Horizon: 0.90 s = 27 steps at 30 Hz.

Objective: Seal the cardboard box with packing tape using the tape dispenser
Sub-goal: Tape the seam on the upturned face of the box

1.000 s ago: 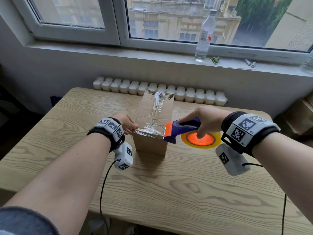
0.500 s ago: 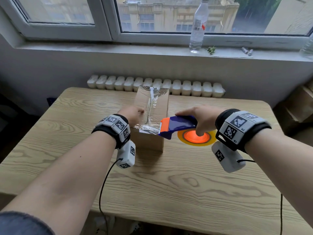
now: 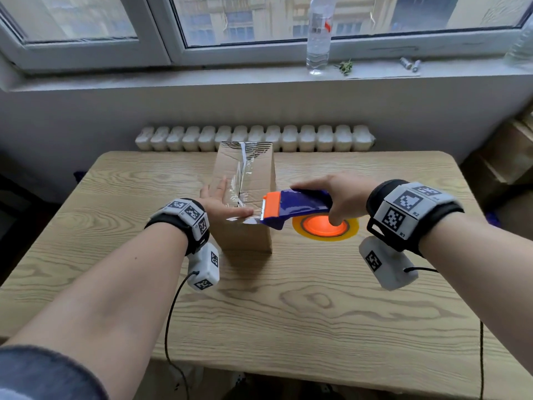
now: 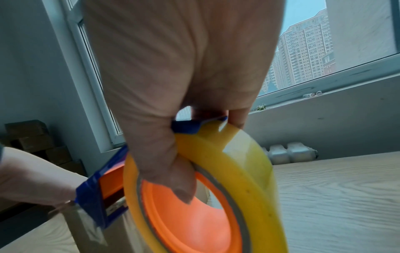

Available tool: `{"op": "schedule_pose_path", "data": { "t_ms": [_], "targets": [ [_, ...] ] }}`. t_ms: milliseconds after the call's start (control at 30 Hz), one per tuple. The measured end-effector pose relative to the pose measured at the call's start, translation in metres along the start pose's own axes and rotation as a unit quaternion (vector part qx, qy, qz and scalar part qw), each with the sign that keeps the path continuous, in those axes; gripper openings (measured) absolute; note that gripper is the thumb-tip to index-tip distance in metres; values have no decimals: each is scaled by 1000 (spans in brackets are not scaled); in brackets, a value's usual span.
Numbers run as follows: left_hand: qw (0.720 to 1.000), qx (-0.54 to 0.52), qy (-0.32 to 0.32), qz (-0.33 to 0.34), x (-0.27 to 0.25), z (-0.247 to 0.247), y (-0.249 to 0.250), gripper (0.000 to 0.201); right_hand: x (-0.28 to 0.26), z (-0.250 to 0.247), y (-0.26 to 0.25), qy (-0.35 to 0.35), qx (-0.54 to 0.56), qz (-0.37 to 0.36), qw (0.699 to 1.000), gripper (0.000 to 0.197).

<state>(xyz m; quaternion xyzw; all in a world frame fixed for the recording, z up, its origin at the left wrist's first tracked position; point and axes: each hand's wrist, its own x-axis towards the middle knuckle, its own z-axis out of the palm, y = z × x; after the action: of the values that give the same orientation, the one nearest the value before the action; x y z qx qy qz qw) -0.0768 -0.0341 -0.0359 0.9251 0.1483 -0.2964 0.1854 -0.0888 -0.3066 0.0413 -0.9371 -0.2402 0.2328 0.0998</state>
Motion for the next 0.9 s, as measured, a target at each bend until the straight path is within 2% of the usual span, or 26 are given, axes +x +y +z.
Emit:
{"op": "schedule_pose_path", "data": {
  "t_ms": [133, 333, 533, 633, 767, 900],
  "targets": [
    [1000, 13, -7, -4, 1, -1, 2, 133, -7, 2, 11, 2, 3, -5, 1000, 98],
    [999, 30, -29, -3, -3, -4, 3, 143, -21, 3, 35, -2, -7, 27, 1000, 99],
    [999, 26, -31, -10, -12, -4, 7, 134, -22, 15, 42, 8, -28, 44, 999, 97],
    [999, 36, -28, -14, -15, -4, 7, 135, -16, 22, 37, 3, -31, 44, 999, 94],
    [999, 27, -22, -17, -17, -2, 9, 122, -5, 27, 32, -5, -28, 45, 999, 93],
    [1000, 19, -17, -8, -17, -1, 10, 121, 4, 33, 25, 3, -20, 47, 999, 87]
  ]
}}
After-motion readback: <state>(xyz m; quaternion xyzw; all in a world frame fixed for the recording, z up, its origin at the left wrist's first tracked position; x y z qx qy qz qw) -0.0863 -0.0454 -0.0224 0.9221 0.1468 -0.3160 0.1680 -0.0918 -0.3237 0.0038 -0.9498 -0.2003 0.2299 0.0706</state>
